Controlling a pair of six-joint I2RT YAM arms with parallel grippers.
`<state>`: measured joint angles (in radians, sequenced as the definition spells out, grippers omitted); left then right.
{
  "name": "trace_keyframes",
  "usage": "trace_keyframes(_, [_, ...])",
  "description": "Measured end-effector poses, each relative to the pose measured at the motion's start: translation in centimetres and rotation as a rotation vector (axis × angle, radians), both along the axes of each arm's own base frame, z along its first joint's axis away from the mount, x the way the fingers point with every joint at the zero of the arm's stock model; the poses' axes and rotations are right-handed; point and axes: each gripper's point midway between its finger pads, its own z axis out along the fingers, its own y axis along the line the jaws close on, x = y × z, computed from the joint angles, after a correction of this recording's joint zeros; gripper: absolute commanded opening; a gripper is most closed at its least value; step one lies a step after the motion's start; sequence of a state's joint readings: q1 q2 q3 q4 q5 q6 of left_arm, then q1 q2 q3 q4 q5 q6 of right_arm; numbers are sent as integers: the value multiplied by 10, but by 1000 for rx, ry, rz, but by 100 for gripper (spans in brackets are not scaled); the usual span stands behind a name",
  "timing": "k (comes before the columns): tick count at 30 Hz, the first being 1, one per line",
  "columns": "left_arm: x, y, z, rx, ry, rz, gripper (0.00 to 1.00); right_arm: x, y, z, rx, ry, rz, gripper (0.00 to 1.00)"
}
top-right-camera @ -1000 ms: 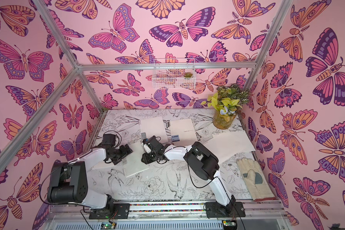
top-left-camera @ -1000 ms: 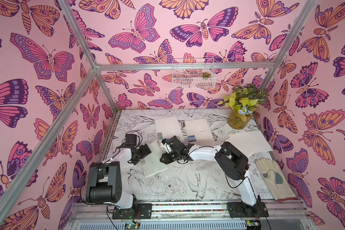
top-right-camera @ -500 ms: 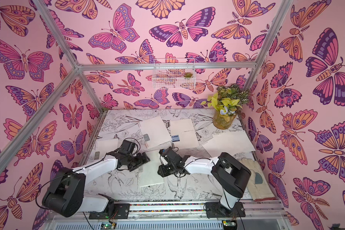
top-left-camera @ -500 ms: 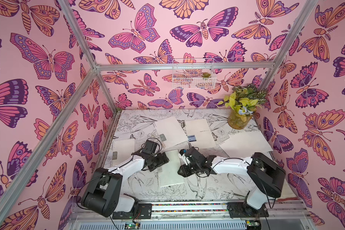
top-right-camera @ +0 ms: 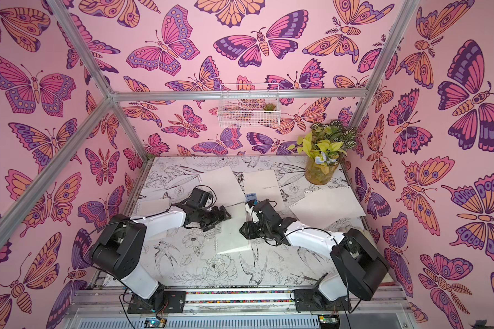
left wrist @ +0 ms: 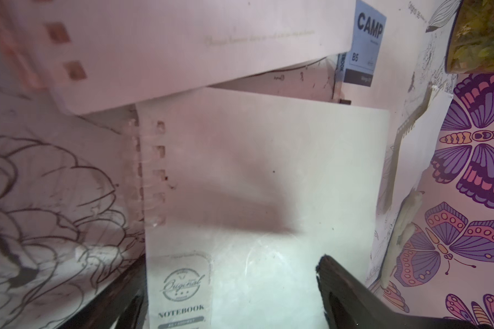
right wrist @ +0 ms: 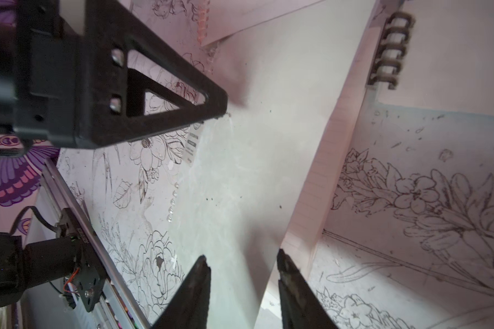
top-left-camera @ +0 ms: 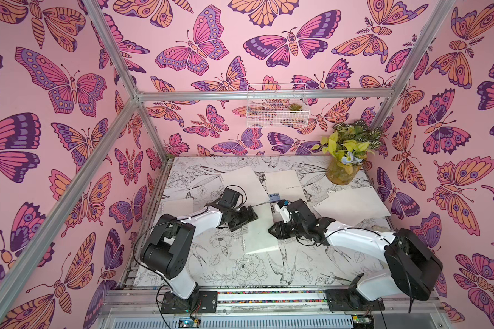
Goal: Tear off pages from different notebooks
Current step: Open the notebook at the center of the board.
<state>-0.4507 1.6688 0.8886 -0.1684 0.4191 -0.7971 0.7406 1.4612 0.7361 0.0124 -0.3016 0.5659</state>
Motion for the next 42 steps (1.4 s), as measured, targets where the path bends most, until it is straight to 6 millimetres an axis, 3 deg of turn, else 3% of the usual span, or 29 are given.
trace_keyframes(5, [-1, -12, 4, -96, -10, -8, 94, 2, 22, 19, 154, -3, 49, 43])
trace_keyframes(9, [-4, -11, 1, -148, -8, 14, 100, 3, 34, 20, 209, 8, 78, 43])
trace_keyframes(14, [-8, 8, 3, -152, -21, 80, 100, 6, 39, 18, 212, 15, 89, 43])
trace_keyframes(19, [-1, 28, 14, -184, -58, 158, 100, 13, 49, 36, 216, -28, 113, 43])
trace_keyframes(23, [3, 44, 22, -218, -95, 225, 100, 16, 70, 49, 187, -71, 161, 43])
trace_keyframes(26, [6, 58, 40, -238, -157, 280, 100, 12, 87, 54, 165, -95, 211, 44])
trace_keyframes(28, [11, 65, 65, -251, -243, 310, 100, 8, 100, 56, 158, -109, 252, 44])
trace_keyframes(31, [18, 67, 101, -290, -364, 319, 100, 3, 115, 56, 160, -119, 310, 44])
trace_keyframes(33, [24, 66, 110, -303, -395, 313, 100, 1, 123, 54, 170, -119, 348, 45])
trace_keyframes(38, [30, 62, 88, -298, -337, 299, 98, -7, 146, 51, 198, -125, 472, 49])
trace_keyframes(42, [27, 74, 75, -292, -307, 320, 94, -24, 155, 54, 212, -141, 576, 54])
